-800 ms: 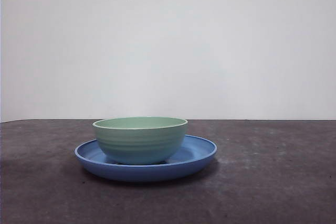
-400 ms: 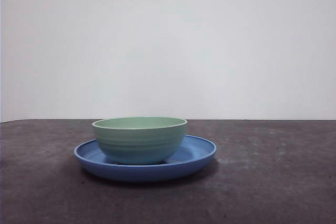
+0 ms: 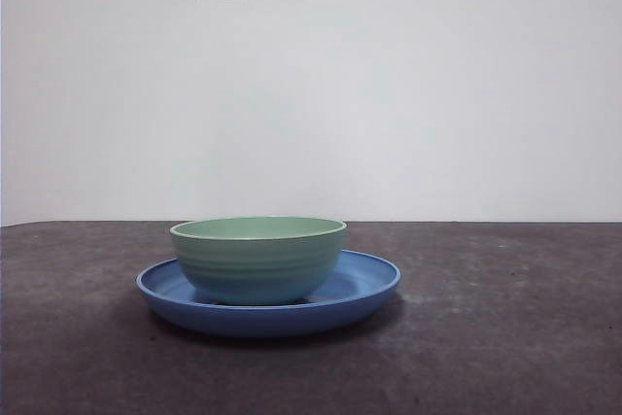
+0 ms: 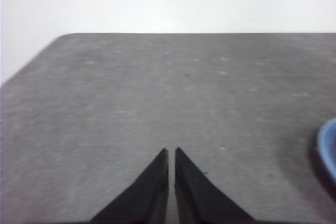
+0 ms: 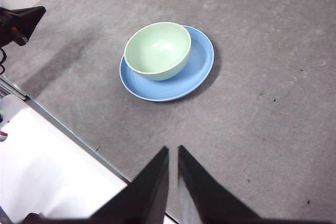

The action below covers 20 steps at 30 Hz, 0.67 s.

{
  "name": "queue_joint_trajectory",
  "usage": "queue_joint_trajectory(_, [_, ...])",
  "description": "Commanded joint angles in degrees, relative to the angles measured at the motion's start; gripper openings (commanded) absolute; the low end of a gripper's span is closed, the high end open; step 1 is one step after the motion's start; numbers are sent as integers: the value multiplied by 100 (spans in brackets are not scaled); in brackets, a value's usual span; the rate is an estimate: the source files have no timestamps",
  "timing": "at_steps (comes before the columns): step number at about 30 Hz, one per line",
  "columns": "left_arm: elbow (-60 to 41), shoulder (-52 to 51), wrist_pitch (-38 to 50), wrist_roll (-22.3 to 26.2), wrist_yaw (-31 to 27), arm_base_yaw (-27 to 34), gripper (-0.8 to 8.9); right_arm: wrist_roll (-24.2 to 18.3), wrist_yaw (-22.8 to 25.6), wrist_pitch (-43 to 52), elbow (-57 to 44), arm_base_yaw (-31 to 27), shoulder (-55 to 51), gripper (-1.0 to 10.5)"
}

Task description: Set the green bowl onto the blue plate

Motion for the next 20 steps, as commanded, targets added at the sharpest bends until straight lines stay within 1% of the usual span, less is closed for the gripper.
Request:
queue_joint_trajectory(1, [-48,-203,-136,-96,-208,0,21,50,2,63,46,28,9,26])
queue_joint_trajectory(7, [-83,-378,-640,-92,-267,0,21,50,0,63,46,28,9,26])
queue_joint_trajectory(20, [-184,-378,-450,166,-267,0,21,50,0,63,46,28,9,26])
